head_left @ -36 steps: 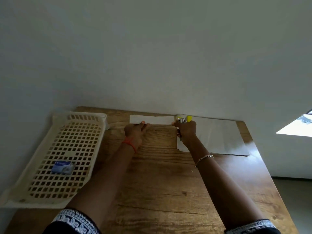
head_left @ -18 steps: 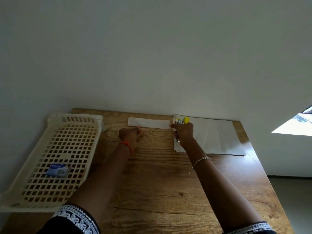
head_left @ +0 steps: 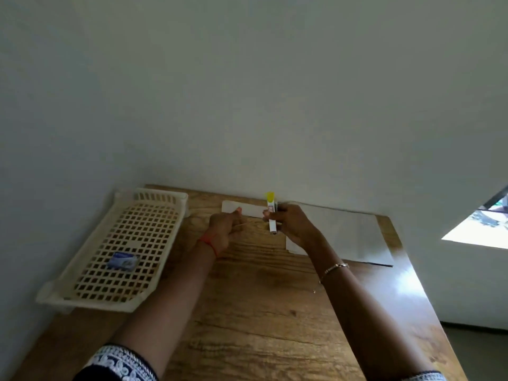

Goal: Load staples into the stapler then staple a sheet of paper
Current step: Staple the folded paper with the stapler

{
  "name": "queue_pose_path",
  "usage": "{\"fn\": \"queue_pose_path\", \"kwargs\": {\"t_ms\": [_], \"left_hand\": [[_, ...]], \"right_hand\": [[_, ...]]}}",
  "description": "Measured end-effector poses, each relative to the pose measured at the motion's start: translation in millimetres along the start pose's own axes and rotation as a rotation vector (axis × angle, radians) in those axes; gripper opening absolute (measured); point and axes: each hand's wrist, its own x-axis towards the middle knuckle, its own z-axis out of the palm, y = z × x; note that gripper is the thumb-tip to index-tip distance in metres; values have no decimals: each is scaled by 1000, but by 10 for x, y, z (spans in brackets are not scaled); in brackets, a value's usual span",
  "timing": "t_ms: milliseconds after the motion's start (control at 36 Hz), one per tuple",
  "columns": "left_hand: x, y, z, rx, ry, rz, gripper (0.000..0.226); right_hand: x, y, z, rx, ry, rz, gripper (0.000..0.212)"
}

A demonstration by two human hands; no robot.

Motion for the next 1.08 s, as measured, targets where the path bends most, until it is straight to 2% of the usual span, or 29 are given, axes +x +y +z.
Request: {"fn": "queue_pose_path", "kwargs": {"t_ms": [83,194,250,389,556,639,694,750,806,917,972,1083], "left_hand": [[-136,-71,-79,-4,-37,0,39],[-272,-102,-241,-65,-51,5,17],[-331,-67,-339,-102,-41,27,12],[-493,122,-633,-158,20,128,24],[-641,328,-1141,-242,115,236,15],[-676,375,-1382,-236,199,265,13],[-685,392,-1528,-193,261,307,16],[-702,402,-1654,-115,336,324,26],[-710,404,-1768,-72,400,338,34],[-688,403,-1976,134,499,390,35],[-674,395,-2063,210,520,408,33],[-659,380,-2193,387,555,410,30]], "right_hand": [[-56,87,126,-169,5,-6,27],[-87,161,307,-406,-14,-35,31],[-77,160,421,-449,-40,-59,30],[-80,43,845,-545,-71,-213,32],[-106,-81,1447,-575,-73,-366,24],[-116,-87,1733,-599,-91,-411,34],[-108,-68,1890,-643,-136,-408,33],[-97,-36,2018,-664,-163,-397,21],[-84,6,2138,-661,-189,-389,18],[-48,86,2359,-753,-253,-394,24],[-12,131,2461,-782,-258,-374,21],[49,215,2598,-875,-253,-360,39]]}}
